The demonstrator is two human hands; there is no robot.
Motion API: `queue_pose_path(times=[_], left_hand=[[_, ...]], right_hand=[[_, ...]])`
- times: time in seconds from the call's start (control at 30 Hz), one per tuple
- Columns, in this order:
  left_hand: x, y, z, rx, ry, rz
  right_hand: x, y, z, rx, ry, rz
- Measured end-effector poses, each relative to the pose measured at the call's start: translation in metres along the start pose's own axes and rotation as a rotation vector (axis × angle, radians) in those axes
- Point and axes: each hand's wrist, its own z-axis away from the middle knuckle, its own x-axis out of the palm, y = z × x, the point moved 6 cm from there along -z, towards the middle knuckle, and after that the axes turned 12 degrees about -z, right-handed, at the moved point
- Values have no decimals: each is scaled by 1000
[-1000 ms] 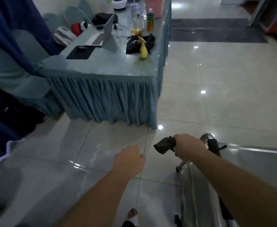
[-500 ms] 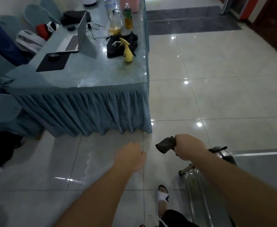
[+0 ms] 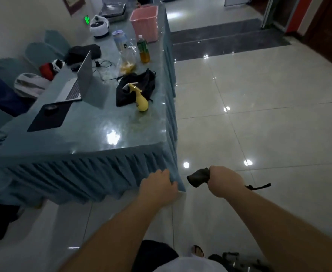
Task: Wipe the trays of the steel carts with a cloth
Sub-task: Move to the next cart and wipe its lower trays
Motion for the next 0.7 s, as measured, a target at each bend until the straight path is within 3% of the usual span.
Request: queue_pose_path(times=[0.3, 0.5, 0.7], left_hand=[[-45, 106, -166, 247, -104, 15], [-70, 203, -286, 524, -128, -134], [-98, 307, -353, 781, -128, -335]], right_hand=[[-73, 99, -89, 237, 53, -175], [-114, 173, -144, 475, 108, -320], [-147, 236, -149, 696, 189, -483]])
